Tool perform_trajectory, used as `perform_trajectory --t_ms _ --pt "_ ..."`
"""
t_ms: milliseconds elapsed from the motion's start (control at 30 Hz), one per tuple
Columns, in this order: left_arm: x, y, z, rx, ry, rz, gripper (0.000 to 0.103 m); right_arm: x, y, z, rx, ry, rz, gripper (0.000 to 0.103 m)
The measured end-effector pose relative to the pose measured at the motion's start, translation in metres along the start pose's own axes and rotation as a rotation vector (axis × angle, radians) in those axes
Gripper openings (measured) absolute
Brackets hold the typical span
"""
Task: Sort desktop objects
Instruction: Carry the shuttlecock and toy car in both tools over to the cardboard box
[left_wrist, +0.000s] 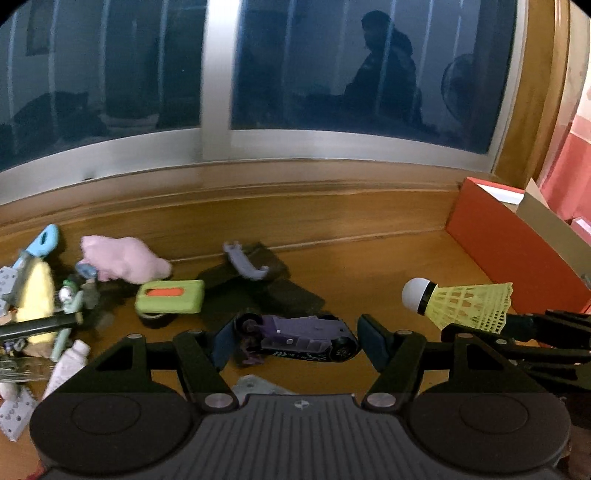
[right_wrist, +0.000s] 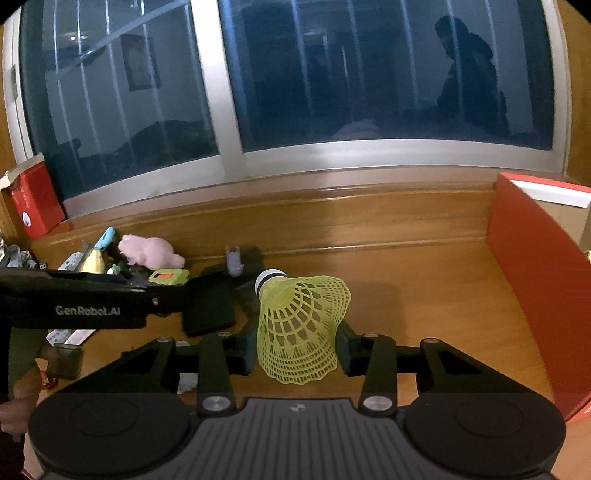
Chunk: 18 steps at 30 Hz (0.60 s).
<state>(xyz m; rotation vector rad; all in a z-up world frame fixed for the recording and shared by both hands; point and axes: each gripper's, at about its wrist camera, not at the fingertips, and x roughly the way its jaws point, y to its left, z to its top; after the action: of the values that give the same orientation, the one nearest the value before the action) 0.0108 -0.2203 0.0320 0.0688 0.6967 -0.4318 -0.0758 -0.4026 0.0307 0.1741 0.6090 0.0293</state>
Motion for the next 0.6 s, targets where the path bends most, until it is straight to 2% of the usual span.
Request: perform_trajectory --t_ms 600 --pt "0.025 -0.125 0.019 0.018 -0.043 0.016 0.068 -0.049 -0.122 0.006 -0.020 -0.051 0.033 0.044"
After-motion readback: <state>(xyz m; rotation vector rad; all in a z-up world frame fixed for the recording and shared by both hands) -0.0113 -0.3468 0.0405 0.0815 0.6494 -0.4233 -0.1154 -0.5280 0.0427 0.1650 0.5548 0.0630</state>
